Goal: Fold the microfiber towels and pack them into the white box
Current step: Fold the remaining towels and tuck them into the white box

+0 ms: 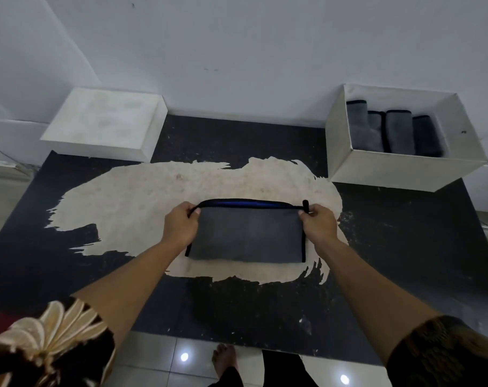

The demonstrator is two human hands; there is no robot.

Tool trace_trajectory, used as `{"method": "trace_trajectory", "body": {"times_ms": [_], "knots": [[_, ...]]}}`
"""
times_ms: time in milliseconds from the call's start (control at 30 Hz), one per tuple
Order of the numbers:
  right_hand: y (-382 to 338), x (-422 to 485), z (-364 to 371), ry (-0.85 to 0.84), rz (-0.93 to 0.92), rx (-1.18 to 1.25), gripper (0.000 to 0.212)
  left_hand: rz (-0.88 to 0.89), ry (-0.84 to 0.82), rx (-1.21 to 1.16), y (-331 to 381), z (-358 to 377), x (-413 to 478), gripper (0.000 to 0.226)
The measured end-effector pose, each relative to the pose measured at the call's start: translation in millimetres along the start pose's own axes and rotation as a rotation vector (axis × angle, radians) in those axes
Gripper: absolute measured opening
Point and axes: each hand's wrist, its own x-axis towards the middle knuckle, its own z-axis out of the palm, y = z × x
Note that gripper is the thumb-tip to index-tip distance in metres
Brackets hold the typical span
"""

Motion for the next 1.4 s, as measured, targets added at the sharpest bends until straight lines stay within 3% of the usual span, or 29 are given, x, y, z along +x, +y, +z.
{"method": "trace_trajectory", "body": {"times_ms": [267, 400, 500, 567, 667, 767, 1067, 1200, 1300, 1400], "knots": [[-1, 23, 22, 0.030, -0.042, -0.132, 0.015, 0.033, 0.075, 0.124, -9, 8, 20, 0.023], [1, 21, 23, 0.075, -0.065, -0.131, 0.014, 0.080, 0.108, 0.087, -3, 7, 23, 0.023], [-2, 15, 19, 0.062, -0.066, -0.102, 0.022, 0.055, 0.044, 0.014, 6, 3, 26, 0.026], [-6, 5, 14, 0.064, -0.076, -0.112, 0.041, -0.021, -0.087, -0.003, 11, -2, 24, 0.049], [-1, -23, 12, 0.041, -0.052, -0.198, 0.067, -0.084, -0.317, 0.100, 7, -8, 6, 0.102], [10, -49, 15, -0.051, -0.079, -0.269, 0.070, -0.035, -0.459, 0.184, -2, -11, -13, 0.124], [19, -59, 8, 0.002, -0.242, -0.363, 0.049, 0.128, -0.448, 0.400, -15, -24, -16, 0.108], [13, -72, 35, 0.120, -0.459, -0.603, 0.052, 0.378, -0.163, 0.562, -3, 4, -28, 0.089], [3, -73, 74, -0.038, -0.570, -0.722, 0.060, 0.535, -0.167, 0.654, 10, 49, -34, 0.070], [15, -64, 90, -0.158, -0.559, -0.830, 0.062, 0.567, -0.211, 0.749, -1, 81, -36, 0.063]]}}
